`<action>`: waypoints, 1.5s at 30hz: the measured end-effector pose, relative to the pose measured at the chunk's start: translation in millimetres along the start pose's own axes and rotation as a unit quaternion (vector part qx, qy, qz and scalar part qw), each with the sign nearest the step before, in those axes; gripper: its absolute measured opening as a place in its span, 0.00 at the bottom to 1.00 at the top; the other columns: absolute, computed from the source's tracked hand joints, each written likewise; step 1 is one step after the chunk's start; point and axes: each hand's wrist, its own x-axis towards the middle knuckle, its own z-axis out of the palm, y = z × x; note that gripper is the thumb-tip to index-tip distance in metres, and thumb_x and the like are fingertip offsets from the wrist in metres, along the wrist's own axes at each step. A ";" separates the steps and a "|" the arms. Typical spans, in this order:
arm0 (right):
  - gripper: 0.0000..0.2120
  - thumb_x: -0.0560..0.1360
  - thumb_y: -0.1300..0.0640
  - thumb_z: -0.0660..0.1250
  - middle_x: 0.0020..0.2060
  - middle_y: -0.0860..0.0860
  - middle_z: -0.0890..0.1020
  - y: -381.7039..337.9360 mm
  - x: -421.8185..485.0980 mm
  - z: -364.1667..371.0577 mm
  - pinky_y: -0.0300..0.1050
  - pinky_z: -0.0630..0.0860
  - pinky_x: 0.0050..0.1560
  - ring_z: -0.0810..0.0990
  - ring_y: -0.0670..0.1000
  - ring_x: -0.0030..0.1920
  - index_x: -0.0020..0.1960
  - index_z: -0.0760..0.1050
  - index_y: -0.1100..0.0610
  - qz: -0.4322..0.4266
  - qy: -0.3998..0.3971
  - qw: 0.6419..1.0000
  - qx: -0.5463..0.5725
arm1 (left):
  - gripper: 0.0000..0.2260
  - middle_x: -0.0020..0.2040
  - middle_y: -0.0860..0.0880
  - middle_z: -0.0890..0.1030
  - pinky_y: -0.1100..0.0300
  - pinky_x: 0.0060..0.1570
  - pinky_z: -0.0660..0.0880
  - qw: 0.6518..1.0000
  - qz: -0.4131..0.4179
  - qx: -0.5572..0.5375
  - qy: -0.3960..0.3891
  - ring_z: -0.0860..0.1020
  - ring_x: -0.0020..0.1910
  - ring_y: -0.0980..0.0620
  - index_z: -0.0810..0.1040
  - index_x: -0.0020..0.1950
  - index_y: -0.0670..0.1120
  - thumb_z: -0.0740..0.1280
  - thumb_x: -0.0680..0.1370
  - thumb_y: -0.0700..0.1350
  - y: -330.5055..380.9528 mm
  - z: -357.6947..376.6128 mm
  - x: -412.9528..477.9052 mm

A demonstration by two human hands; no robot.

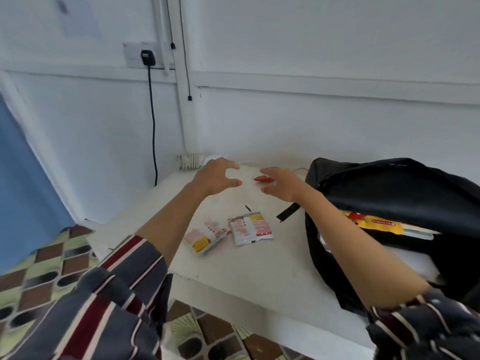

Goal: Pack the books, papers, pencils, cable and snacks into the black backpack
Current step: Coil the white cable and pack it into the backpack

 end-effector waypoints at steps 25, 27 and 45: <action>0.30 0.77 0.53 0.64 0.73 0.53 0.64 13.1 244.6 83.2 0.48 0.57 0.71 0.61 0.54 0.73 0.75 0.56 0.54 0.031 -0.045 0.998 -0.007 | 0.38 0.74 0.42 0.54 0.47 0.69 0.60 0.992 -0.117 0.032 -0.035 0.56 0.72 0.40 0.60 0.74 0.49 0.74 0.69 0.52 -222.4 -19.8 149.8; 0.31 0.76 0.52 0.65 0.72 0.53 0.65 13.2 264.8 87.1 0.48 0.59 0.70 0.62 0.53 0.72 0.75 0.56 0.53 0.018 -0.052 0.998 0.000 | 0.40 0.76 0.43 0.46 0.46 0.70 0.58 0.991 -0.124 0.030 -0.037 0.52 0.73 0.40 0.57 0.75 0.50 0.74 0.69 0.52 -232.3 -16.4 159.5; 0.29 0.71 0.44 0.69 0.66 0.52 0.71 21.9 354.6 137.6 0.53 0.61 0.67 0.67 0.56 0.66 0.69 0.65 0.45 -0.047 -0.045 0.998 0.002 | 0.46 0.66 0.47 0.70 0.46 0.64 0.68 0.988 -0.091 0.033 -0.119 0.68 0.65 0.45 0.61 0.73 0.57 0.76 0.59 0.63 -278.2 11.8 222.3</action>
